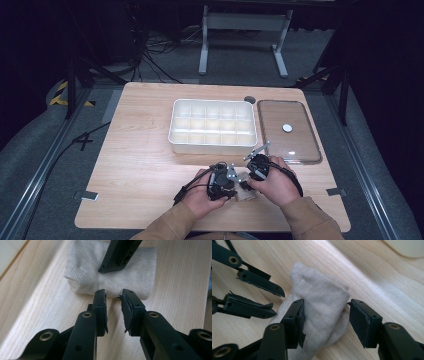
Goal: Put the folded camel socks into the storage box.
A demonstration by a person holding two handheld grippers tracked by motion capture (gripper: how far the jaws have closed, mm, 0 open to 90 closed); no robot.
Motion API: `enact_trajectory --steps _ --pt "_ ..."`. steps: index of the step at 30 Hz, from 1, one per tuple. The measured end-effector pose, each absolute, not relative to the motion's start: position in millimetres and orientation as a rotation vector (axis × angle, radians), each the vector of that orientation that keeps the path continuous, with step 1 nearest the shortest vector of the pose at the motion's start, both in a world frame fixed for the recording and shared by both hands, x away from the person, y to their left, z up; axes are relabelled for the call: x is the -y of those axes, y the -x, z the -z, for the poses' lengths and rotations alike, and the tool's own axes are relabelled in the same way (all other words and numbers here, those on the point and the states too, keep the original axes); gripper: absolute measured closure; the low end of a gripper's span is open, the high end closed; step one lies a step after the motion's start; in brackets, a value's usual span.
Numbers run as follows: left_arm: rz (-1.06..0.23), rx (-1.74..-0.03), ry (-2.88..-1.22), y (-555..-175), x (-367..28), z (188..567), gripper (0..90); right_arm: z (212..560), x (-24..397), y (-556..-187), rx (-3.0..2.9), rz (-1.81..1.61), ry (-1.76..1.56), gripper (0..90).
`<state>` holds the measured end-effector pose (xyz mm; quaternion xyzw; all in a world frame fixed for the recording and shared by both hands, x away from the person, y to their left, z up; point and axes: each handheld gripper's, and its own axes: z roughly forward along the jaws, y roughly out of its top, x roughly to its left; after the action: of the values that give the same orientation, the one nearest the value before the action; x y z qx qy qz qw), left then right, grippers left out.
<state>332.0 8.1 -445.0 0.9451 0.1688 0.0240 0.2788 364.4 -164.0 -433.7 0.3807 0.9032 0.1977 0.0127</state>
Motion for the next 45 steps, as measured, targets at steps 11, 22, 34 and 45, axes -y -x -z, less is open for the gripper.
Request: enact_trajectory --steps 11,22,34,45 --pt "-0.081 -0.498 -2.514 -331.4 -20.0 441.0 73.5 444.2 154.4 -379.1 -2.94 -0.533 -1.245 41.9" --pt "-0.108 -0.554 -2.466 -335.6 -40.0 433.7 73.1 445.0 153.9 -382.4 -3.018 -0.563 -1.293 70.2" --pt "-0.148 -0.636 -2.423 -344.9 -73.8 426.4 72.9 432.5 173.0 -386.1 -2.966 -0.719 -1.347 72.8" --pt "-0.177 -0.715 -2.376 -347.6 -109.3 418.0 72.0 397.8 191.4 -393.3 -2.887 -0.733 -1.348 72.8"
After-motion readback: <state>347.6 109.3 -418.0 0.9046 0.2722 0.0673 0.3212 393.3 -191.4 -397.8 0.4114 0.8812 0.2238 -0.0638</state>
